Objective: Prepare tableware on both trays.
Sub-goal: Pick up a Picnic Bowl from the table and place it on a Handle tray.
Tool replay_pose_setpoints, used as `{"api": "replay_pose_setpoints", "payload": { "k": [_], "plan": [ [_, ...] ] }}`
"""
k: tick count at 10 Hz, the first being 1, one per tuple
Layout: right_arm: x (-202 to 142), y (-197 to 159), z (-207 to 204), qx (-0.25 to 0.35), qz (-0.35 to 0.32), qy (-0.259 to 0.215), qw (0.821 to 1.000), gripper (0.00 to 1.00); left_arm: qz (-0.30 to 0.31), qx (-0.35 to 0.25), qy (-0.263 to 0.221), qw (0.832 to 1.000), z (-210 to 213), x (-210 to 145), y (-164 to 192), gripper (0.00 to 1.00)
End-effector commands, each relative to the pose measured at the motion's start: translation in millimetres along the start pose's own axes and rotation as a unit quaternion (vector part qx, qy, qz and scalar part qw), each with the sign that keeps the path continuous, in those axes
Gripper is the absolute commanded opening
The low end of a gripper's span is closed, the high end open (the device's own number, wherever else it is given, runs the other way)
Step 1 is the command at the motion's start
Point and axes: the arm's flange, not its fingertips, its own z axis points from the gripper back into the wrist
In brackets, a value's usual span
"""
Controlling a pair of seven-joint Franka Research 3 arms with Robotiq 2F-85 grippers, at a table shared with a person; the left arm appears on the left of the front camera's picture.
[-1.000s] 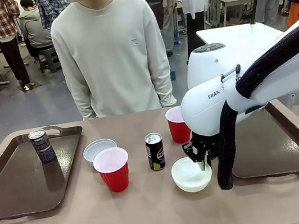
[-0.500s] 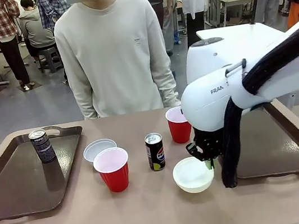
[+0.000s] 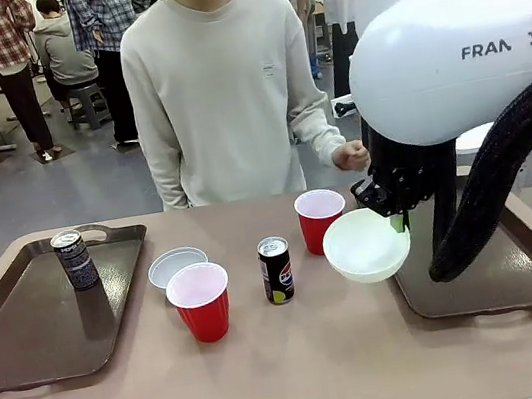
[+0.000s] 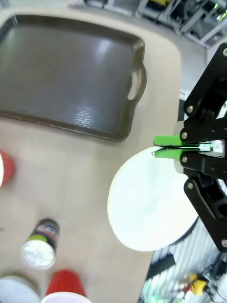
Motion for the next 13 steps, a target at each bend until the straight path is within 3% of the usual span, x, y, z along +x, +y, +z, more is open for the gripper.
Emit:
{"api": "replay_pose_setpoints", "payload": {
  "k": [1, 2, 3, 5, 10, 11, 13],
  "plan": [
    [-1, 3, -26, -0.003, 0.033, 0.01, 0.999, 0.0, -0.012, -0.009, -0.006, 1.0, 1, 0, 1, 1.0],
    [0, 0, 0, 0.0, 0.0, 0.0, 1.0, 0.03, -0.012, -0.009, -0.006, 1.0, 1, 0, 1, 1.0],
    [11, -21, -1, -0.011, -0.023, -0.028, 0.999, 0.03, -0.012, -0.009, -0.006, 1.0, 1, 0, 1, 1.0],
    [35, -84, 3, 0.011, -0.056, -0.036, 0.998, 0.03, -0.012, -0.009, -0.006, 1.0, 1, 0, 1, 1.0],
    [68, -200, 7, 0.009, -0.05, 0.005, 0.999, 0.03, -0.012, -0.009, -0.006, 1.0, 1, 0, 1, 1.0],
    [71, -207, 5, 0.007, -0.08, 0.013, 0.997, 0.03, -0.012, -0.009, -0.006, 1.0, 1, 0, 1, 1.0],
    [61, -195, 4, 0.016, -0.063, -0.012, 0.998, 0.03, -0.012, -0.009, -0.006, 1.0, 1, 0, 1, 1.0]
  ]
}}
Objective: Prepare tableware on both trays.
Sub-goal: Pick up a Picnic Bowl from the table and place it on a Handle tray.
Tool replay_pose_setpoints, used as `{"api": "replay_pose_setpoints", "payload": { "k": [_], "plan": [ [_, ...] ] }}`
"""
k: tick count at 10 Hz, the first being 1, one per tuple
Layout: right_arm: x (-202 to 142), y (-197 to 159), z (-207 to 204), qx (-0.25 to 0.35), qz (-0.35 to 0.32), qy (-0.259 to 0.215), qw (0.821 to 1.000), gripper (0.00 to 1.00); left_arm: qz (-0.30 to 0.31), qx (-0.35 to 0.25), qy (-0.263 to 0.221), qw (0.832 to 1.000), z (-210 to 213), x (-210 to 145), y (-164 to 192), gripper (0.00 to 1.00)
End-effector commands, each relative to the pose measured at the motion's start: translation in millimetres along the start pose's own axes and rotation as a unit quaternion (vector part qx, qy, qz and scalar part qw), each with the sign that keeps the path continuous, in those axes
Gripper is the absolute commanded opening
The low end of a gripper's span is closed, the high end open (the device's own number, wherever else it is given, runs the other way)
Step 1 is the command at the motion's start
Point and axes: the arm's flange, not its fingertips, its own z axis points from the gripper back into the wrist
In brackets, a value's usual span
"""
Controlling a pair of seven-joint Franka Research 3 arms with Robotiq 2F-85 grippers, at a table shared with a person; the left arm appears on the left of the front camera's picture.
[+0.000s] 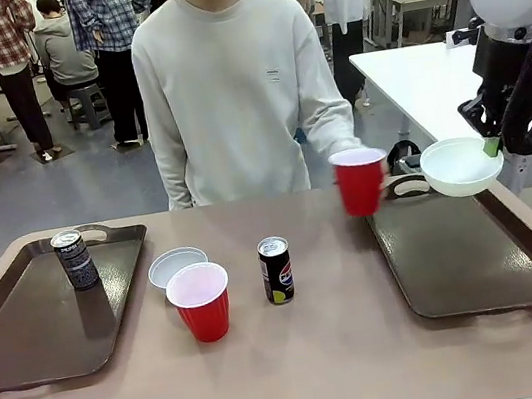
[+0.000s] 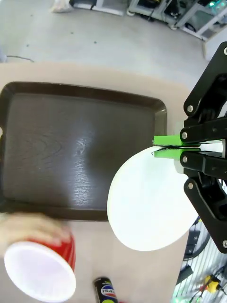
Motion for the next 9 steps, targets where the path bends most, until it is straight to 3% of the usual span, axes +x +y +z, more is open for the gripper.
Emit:
{"api": "replay_pose_setpoints", "payload": {
  "k": [1, 2, 3, 4, 9],
  "plan": [
    [1, -4, -1, 0.001, -0.004, 0.002, 1.0, 0.03, -0.01, -0.009, -0.006, 1.0, 1, 0, 1, 1.0],
    [-56, 16, -4, -0.041, 0.038, 0.027, 0.998, 0.03, -0.01, -0.009, -0.006, 1.0, 1, 0, 1, 1.0],
    [-102, 9, 2, -0.067, 0.059, -0.014, 0.996, 0.03, -0.01, -0.009, -0.006, 1.0, 1, 0, 1, 1.0],
    [-111, 0, 5, -0.066, 0.033, -0.018, 0.997, 0.03, -0.01, -0.009, -0.006, 1.0, 1, 0, 1, 1.0],
    [-79, -11, -10, -0.049, -0.008, 0.035, 0.998, 0.03, -0.01, -0.009, -0.006, 1.0, 1, 0, 1, 1.0]
  ]
}}
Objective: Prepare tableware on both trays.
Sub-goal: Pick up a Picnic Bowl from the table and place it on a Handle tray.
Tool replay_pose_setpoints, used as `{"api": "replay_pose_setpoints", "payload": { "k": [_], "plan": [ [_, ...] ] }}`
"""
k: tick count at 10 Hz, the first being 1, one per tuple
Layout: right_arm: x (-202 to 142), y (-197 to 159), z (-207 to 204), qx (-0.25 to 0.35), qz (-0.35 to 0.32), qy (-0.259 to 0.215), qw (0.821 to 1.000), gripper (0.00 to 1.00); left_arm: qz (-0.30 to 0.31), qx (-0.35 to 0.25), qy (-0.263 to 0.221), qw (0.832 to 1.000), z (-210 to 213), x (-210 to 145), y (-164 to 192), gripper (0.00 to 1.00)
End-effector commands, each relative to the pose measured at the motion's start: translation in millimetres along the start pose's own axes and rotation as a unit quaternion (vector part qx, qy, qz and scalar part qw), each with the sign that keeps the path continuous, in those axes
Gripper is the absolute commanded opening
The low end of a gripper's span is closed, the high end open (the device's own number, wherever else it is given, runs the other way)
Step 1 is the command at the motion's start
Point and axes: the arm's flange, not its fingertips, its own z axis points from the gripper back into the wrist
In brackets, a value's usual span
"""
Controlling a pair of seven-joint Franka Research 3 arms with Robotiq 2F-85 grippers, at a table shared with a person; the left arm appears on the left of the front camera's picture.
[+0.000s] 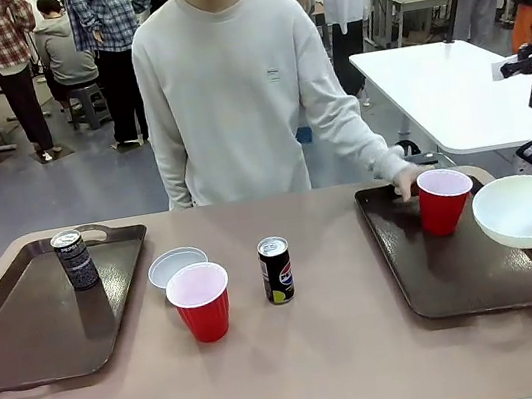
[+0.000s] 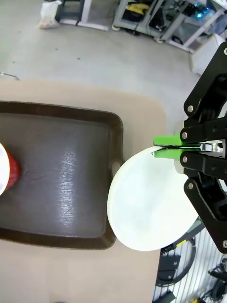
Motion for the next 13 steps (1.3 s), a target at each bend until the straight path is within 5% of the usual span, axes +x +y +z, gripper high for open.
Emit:
{"api": "replay_pose_setpoints", "payload": {
  "k": [1, 3, 9, 13],
  "plan": [
    [39, -2, -5, 0.022, -0.029, 0.029, 0.999, 0.03, -0.01, -0.01, -0.006, 1.0, 1, 0, 0, 1.0],
    [84, 12, -33, 0.037, -0.034, 0.063, 0.997, 0.03, -0.01, -0.01, -0.006, 1.0, 1, 0, 0, 1.0],
    [109, 36, -111, 0.052, -0.007, 0.034, 0.998, 0.03, -0.01, -0.01, -0.006, 1.0, 1, 0, 0, 1.0],
    [117, 47, -152, 0.059, 0.002, 0.058, 0.997, 0.03, -0.01, -0.01, -0.006, 1.0, 1, 0, 0, 1.0]
  ]
}}
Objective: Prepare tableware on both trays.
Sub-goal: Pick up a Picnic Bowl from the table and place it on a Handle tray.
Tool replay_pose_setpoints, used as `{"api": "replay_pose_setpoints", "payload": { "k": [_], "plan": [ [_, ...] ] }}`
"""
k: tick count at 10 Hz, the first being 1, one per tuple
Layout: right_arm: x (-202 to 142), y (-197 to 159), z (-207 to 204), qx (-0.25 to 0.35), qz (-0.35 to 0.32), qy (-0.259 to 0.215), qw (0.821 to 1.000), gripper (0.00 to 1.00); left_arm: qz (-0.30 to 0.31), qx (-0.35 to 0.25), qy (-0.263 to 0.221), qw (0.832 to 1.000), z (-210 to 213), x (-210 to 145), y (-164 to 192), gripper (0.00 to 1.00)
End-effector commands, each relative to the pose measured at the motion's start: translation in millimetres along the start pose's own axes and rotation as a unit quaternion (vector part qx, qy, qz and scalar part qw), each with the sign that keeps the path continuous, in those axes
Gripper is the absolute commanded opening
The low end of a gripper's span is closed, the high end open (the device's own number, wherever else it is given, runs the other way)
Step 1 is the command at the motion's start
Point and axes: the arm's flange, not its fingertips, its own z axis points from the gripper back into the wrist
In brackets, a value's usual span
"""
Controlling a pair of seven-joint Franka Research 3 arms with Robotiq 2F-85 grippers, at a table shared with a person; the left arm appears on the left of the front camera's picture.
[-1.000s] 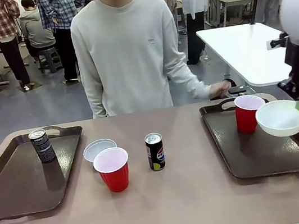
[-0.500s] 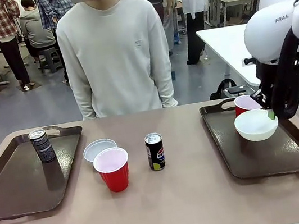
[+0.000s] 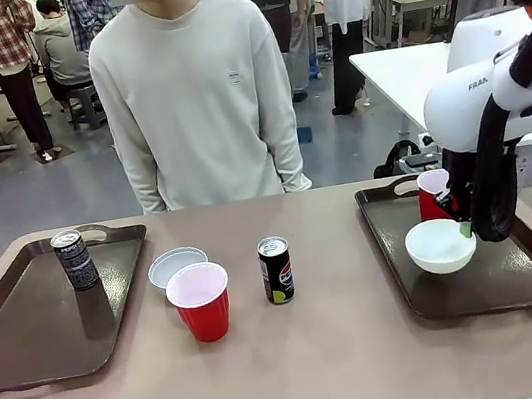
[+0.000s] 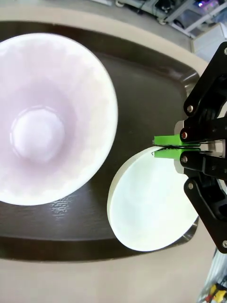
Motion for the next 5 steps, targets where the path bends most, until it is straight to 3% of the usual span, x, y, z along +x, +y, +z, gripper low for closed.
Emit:
{"api": "replay_pose_setpoints", "payload": {
  "k": [1, 2, 3, 4, 5],
  "plan": [
    [4, 0, -11, 0.007, -0.002, 0.008, 1.0, 0.03, -0.01, -0.01, -0.006, 1.0, 1, 0, 0, 1.0],
    [4, -1, -14, 0.007, -0.001, 0.009, 1.0, 0.03, -0.01, -0.01, -0.006, 1.0, 1, 0, 0, 1.0],
    [2, -1, -11, 0.008, -0.001, 0.006, 1.0, 0.63, -0.01, -0.01, -0.006, 1.0, 1, 0, 0, 1.0],
    [-1, -1, -5, 0.005, -0.005, -0.001, 1.0, 0.63, -0.01, -0.01, -0.006, 1.0, 1, 0, 0, 1.0],
    [-7, -2, 4, 0.0, -0.008, -0.008, 1.0, 1.0, -0.01, -0.01, -0.006, 1.0, 1, 0, 0, 1.0]
  ]
}}
